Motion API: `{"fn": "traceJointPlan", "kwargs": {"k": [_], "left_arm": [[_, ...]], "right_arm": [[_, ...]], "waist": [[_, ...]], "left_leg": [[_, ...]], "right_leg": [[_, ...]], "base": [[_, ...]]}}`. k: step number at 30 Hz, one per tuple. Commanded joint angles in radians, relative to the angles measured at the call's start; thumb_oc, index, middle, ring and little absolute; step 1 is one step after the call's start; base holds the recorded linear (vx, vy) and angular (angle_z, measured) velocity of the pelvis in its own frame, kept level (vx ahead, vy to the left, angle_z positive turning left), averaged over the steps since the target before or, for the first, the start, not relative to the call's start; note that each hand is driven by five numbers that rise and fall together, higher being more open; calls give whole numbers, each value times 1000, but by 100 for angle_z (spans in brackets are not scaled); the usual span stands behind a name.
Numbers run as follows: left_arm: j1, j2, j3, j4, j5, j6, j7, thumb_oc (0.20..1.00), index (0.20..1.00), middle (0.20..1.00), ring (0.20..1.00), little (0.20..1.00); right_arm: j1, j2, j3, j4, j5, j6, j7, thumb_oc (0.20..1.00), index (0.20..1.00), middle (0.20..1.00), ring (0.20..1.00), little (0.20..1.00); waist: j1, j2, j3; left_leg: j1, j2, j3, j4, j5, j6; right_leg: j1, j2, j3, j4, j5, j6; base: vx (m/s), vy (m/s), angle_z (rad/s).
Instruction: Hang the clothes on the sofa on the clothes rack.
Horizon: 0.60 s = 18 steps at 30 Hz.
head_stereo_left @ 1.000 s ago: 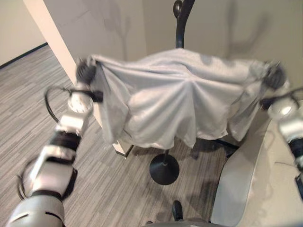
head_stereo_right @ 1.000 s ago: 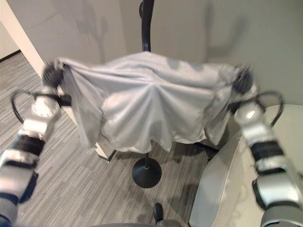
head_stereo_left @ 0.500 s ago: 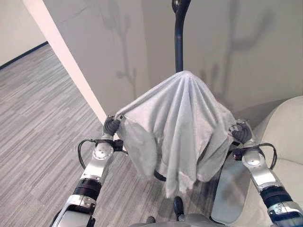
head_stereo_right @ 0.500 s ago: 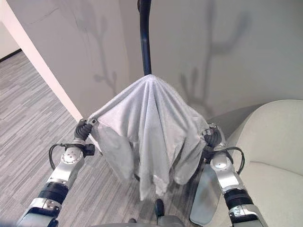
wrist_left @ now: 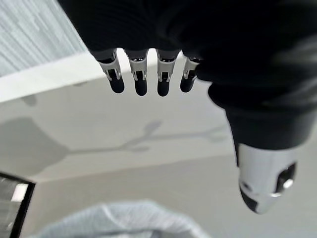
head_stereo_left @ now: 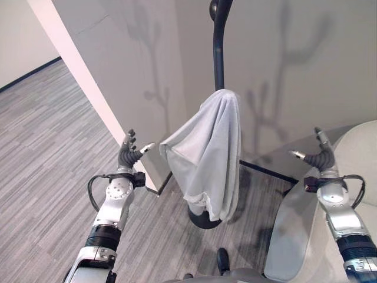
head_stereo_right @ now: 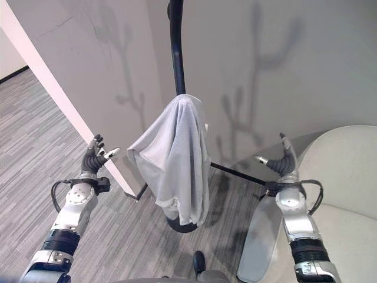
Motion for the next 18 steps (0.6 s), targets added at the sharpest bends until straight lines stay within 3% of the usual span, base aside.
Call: {"fn": "traceJointPlan", "kwargs": {"k": [1, 4, 7, 11, 15, 16, 17, 18], "left_arm": [[41, 68, 12, 4, -22, -71, -15, 1000, 1000, 1000, 1000, 1000], [129, 52, 54, -6, -12, -74, -47, 1000, 1000, 1000, 1000, 1000], [226, -13, 85, 25, -75, -67, -82, 1000, 1000, 1000, 1000, 1000], [345, -50, 74, 142, 4, -47, -124, 1000, 1000, 1000, 1000, 1000], [388, -92, -16, 354, 119, -24, -143, 1000, 1000, 1000, 1000, 1000], [388, -92, -16, 354, 119, -24, -143, 1000, 1000, 1000, 1000, 1000], [369, -99, -66, 458, 177, -12, -149, 1000, 1000, 1000, 1000, 1000], [365, -99, -66, 461, 178, -14, -149, 1000, 1000, 1000, 1000, 1000]], "right_arm": [[62, -29, -38, -16, 37, -70, 48, 1000, 1000, 1000, 1000, 1000], [157, 14, -71, -60, 92, -89, 127, 1000, 1000, 1000, 1000, 1000], [256, 95, -73, -41, 152, -100, 170, 1000, 1000, 1000, 1000, 1000], [377, 180, -24, 53, 188, -94, 233, 1000, 1000, 1000, 1000, 1000], [376, 236, 57, 350, 193, -68, 210, 1000, 1000, 1000, 1000, 1000], [376, 236, 57, 350, 193, -68, 210, 1000, 1000, 1000, 1000, 1000], [349, 240, 88, 484, 182, -48, 191, 1000, 1000, 1000, 1000, 1000], [346, 240, 88, 488, 182, -50, 191, 1000, 1000, 1000, 1000, 1000]], "waist": [[2, -30, -80], [-2, -31, -78], [-6, -29, -72], [-13, -24, -57], [-15, -19, -43], [-15, -19, -43], [-14, -18, -40], [-14, -18, -38]], "left_leg": [[-51, -18, 101, 7, -22, -27], [-53, -17, 106, 7, -21, -25], [-57, -18, 110, 7, -19, -23], [-63, -20, 115, 7, -14, -21], [-71, -19, 121, 7, -9, -19], [-71, -19, 121, 7, -9, -19], [-77, -20, 124, 7, -6, -19], [-77, -20, 124, 7, -6, -19]], "right_leg": [[124, -22, -35, 8, -157, 80], [121, -23, -34, 9, -157, 79], [117, -24, -36, 13, -156, 79], [108, -27, -41, 19, -157, 81], [90, -29, -43, 36, -161, 86], [90, -29, -43, 36, -161, 86], [86, -30, -45, 39, -161, 88], [86, -30, -45, 39, -161, 88]], "base": [[9, 7, -6], [4, 5, -2], [0, 0, 0], [-27, 26, -4], [-40, 45, -6], [-38, 37, -7], [-23, 26, -6], [-31, 37, -3]]}}
